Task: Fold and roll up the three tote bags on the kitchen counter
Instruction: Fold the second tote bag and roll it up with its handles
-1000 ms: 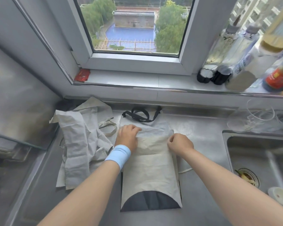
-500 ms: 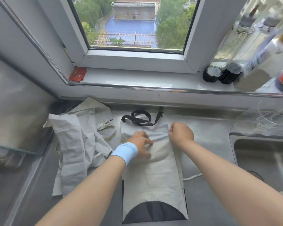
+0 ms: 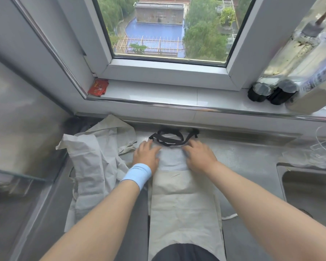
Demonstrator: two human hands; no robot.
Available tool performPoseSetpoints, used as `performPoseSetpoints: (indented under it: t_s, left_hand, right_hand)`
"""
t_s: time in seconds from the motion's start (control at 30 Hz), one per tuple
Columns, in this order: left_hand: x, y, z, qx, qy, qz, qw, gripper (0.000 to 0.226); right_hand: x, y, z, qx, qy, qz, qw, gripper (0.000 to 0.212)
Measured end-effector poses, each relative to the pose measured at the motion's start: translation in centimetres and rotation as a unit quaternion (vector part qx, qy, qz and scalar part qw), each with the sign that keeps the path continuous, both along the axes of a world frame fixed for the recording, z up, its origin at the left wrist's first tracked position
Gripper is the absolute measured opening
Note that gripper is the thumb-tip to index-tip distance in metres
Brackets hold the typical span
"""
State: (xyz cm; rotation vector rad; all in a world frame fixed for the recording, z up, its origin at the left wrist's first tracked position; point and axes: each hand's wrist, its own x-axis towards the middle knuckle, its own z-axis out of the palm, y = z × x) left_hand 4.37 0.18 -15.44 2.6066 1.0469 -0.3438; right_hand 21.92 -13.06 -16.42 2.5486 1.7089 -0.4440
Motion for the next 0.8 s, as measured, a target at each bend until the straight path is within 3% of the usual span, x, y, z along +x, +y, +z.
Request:
performPoseSetpoints:
  t_s: [0.1, 0.17, 0.23, 0.3, 0.37, 0.43, 0.5, 0.63, 0.8]
  left_hand:
    - [-0.2, 0.2, -0.2, -0.059, 0.120, -0.040, 0.990, 0.065]
    - [-0.3, 0.2, 0.0, -0.046, 0.143, -0.053, 0.987, 0.073]
    - [-0.4, -0.4, 0.2, 0.001, 0.093, -0.048, 0.994, 0.064]
    - [-0.4, -1.7, 0.6, 0.033, -0.009, -0.031, 0.999, 0.051]
    - [-0.7, -3.2, 0.8, 0.034, -0.070, -0.068, 0.995, 0.046]
    - [-1.3, -4.7, 0.6, 0.042, -0.054, -0.149, 0.987, 0.047]
    - [-2.3, -5.8, 0.3, 0.041, -0.041, -0.167, 0.984, 0.047]
    - [-4.6, -8.4, 0.7, -0.007, -0.107, -0.122, 0.987, 0.027]
    - [-8.0, -13.0, 1.9, -0.137, 0.032, -0.143, 0.980, 0.019]
  right_hand:
    - [-0.2, -0.3, -0.9, -0.047, 0.042, -0.015, 0.998, 0.050]
    - [-0.1, -0.7, -0.8, -0.033, 0.022, -0.011, 0.999, 0.052]
    - [-0.3, -1.6, -0.3, 0.044, 0.008, -0.016, 0.999, 0.042]
    - [-1.2, -3.0, 0.0, 0.115, -0.018, -0.010, 0.993, 0.035]
    - [-2.4, -4.8, 0.1, 0.138, -0.030, 0.021, 0.990, 0.040]
    - [-3.8, -6.7, 0.0, 0.147, -0.043, 0.066, 0.986, 0.042]
    - [-5.0, -8.4, -0.2, 0.165, -0.048, 0.095, 0.980, 0.033]
    - [-7.4, -12.0, 0.5, 0.106, 0.031, 0.081, 0.991, 0.019]
    - [-11.2, -15.9, 1.9, -0.016, 0.064, 0.089, 0.994, 0.018]
